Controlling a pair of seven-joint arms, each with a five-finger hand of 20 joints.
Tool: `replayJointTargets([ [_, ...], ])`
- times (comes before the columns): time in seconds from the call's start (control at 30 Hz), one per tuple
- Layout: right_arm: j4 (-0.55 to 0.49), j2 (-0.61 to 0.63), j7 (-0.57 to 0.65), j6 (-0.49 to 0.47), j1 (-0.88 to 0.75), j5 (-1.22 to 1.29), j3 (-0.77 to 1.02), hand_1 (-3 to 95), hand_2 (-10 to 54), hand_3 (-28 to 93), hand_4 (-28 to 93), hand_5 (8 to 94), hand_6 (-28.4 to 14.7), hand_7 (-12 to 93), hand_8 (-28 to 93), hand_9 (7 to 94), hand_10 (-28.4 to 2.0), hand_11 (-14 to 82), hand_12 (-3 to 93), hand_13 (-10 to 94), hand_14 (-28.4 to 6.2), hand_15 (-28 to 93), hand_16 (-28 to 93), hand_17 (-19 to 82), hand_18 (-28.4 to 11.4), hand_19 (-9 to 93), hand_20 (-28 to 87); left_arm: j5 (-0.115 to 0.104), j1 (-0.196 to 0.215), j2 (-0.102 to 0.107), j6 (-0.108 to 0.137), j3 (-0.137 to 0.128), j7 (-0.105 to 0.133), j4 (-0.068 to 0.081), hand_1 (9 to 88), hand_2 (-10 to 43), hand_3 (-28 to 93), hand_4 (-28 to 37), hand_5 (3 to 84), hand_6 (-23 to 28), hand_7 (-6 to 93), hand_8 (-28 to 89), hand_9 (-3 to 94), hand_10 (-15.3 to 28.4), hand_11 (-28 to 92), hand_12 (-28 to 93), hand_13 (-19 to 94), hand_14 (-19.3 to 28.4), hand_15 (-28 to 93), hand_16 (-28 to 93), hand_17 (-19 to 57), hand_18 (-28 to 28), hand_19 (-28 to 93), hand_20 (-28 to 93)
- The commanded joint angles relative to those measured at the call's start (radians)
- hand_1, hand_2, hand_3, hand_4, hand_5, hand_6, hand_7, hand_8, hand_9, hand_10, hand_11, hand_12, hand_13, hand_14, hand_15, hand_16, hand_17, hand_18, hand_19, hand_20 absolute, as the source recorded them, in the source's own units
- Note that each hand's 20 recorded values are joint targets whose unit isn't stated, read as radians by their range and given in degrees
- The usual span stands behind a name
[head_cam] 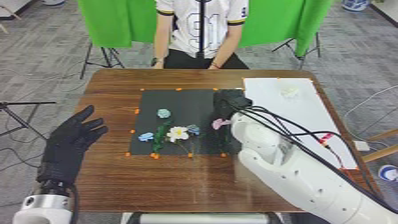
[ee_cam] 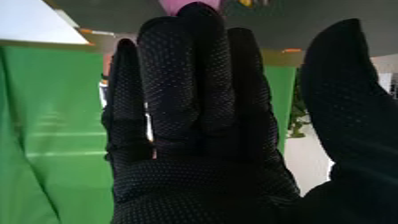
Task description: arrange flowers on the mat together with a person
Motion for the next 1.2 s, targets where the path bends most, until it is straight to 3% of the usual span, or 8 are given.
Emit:
replayJointTargets([
  [0.03, -0.067, 0.026, 0.013, 0.035, -0.013, -0.011, 0.036, 34.5, -8.5, 69, -26, 64.5, 2.0, 13, -12, 75.1, -12.4, 33.5, 19.5, 69, -9.5, 63, 17, 25, -18.6, 73, 11, 0.006, 0.022, -0.013, -0.006, -0.004, -0.005, 0.004, 21.9, 5.9, 80, -28.3, 35.9, 8.6, 15.5, -11, 35.1, 20.2, 30, 9, 24, 26.4, 58, -12, -8.8, 22.4, 53, 11],
  [0.37, -0.326, -0.019, 0.017, 0.259, -0.369, 0.357, 0.434, 28.1, 0.1, 67, -24, 61.8, -1.2, 12, -11, 68.8, -15.8, 25.1, 16.8, 65, -13.5, 61, 15, 25, -20.9, 72, 10, -0.002, 0.031, -0.001, 0.008, -0.008, 0.036, 0.001, 21.6, 5.9, 80, -28.3, 35.9, 8.6, 15.4, -11, 34.7, 20.1, 30, 9, 24, 26.4, 58, -12, -8.8, 22.4, 53, 11],
  [0.47, -0.382, -0.053, -0.034, 0.402, -0.504, 0.573, 0.570, 26.2, 2.3, 67, -23, 57.8, -2.1, 11, -11, 62.8, -17.4, 21.2, 15.7, 60, -15.4, 60, 13, 23, -22.4, 71, 9, -0.003, 0.044, 0.001, 0.015, -0.020, 0.049, -0.002, 21.2, 5.9, 80, -28.3, 35.8, 8.4, 15.2, -11, 33.5, 19.7, 29, 9, 24, 26.3, 58, -12, -8.8, 22.5, 53, 11],
  [0.57, -0.412, -0.092, -0.096, 0.566, -0.603, 0.844, 0.662, 24.0, 4.6, 68, -22, 56.8, -2.5, 12, -11, 59.9, -18.3, 19.7, 15.3, 57, -17.1, 60, 11, 20, -22.6, 71, 8, -0.006, 0.062, 0.000, 0.014, -0.039, 0.045, -0.004, 21.0, 6.0, 80, -28.3, 35.5, 8.1, 14.8, -11, 32.4, 18.9, 27, 9, 23, 25.8, 57, -12, -9.1, 22.4, 52, 11],
  [0.6, -0.415, -0.098, -0.119, 0.583, -0.626, 0.894, 0.684, 23.5, 4.8, 70, -22, 56.9, -2.6, 12, -11, 59.5, -18.5, 19.6, 15.3, 57, -17.6, 61, 11, 20, -22.7, 70, 8, -0.003, 0.064, -0.008, 0.006, -0.047, 0.029, 0.000, 20.9, 6.1, 80, -28.3, 35.5, 8.0, 14.6, -11, 32.2, 18.7, 27, 9, 23, 25.6, 56, -12, -9.1, 22.4, 51, 10],
  [0.73, -0.412, -0.104, -0.206, 0.566, -0.713, 1.084, 0.777, 22.6, 5.1, 73, -22, 55.7, -2.7, 12, -11, 56.3, -18.9, 18.9, 14.9, 52, -19.4, 59, 8, 16, -22.8, 66, 7, -0.004, 0.076, -0.015, 0.014, -0.050, 0.039, -0.003, 20.5, 6.1, 79, -28.3, 34.7, 7.4, 14.2, -10, 30.8, 18.4, 26, 9, 21, 25.0, 54, -12, -9.4, 22.1, 50, 10],
  [0.83, -0.409, -0.105, -0.241, 0.563, -0.762, 1.176, 0.822, 22.0, 5.5, 74, -23, 53.6, -2.5, 11, -11, 54.7, -18.8, 17.6, 14.4, 50, -20.0, 57, 7, 15, -23.2, 64, 7, -0.024, 0.080, -0.006, 0.027, -0.049, 0.059, -0.005, 20.5, 6.1, 79, -28.3, 34.5, 7.2, 13.9, -10, 30.3, 18.2, 26, 9, 21, 24.8, 53, -11, -9.5, 21.9, 50, 10],
  [1.2, -0.409, -0.121, -0.298, 0.563, -0.806, 1.269, 0.851, 20.7, 6.5, 76, -23, 51.9, -2.4, 11, -11, 52.3, -18.8, 16.4, 14.3, 46, -20.8, 55, 7, 12, -23.9, 60, 10, -0.023, 0.064, -0.004, 0.022, -0.052, 0.053, -0.002, 19.8, 6.0, 79, -28.3, 33.8, 6.6, 14.1, -10, 30.0, 18.1, 26, 10, 21, 25.0, 54, -10, -9.6, 22.0, 50, 10],
])
